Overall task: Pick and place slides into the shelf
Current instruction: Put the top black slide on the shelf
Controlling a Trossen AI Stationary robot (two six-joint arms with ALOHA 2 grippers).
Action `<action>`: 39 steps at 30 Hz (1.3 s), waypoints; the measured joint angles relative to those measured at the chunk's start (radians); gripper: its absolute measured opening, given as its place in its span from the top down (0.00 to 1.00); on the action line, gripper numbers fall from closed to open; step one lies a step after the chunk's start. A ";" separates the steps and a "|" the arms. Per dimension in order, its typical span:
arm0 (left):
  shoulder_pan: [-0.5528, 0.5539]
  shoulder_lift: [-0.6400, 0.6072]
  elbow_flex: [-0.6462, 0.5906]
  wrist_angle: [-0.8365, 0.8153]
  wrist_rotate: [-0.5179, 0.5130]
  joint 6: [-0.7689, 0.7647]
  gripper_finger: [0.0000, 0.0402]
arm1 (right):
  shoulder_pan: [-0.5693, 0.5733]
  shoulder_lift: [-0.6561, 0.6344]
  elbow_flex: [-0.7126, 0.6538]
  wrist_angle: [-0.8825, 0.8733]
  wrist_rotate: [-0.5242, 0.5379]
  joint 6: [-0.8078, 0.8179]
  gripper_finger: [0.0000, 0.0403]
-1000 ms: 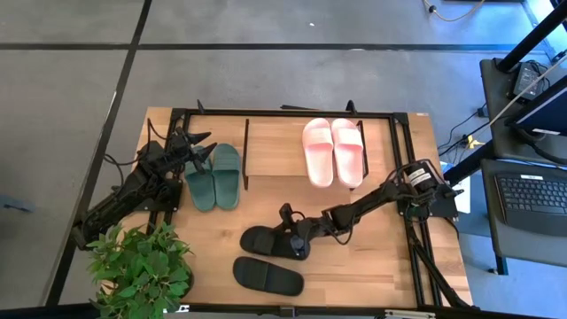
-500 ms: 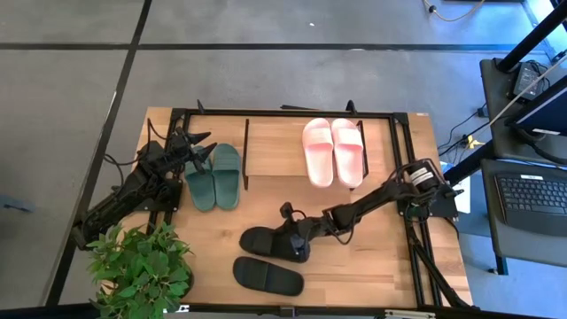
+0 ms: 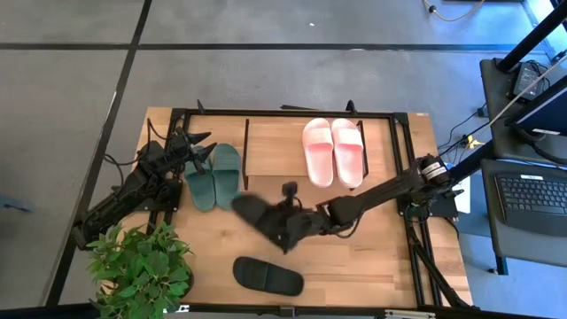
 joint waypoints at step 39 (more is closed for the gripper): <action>0.000 0.000 0.000 -0.002 0.000 -0.001 0.46 | -0.333 0.102 0.389 -0.897 0.288 0.629 0.98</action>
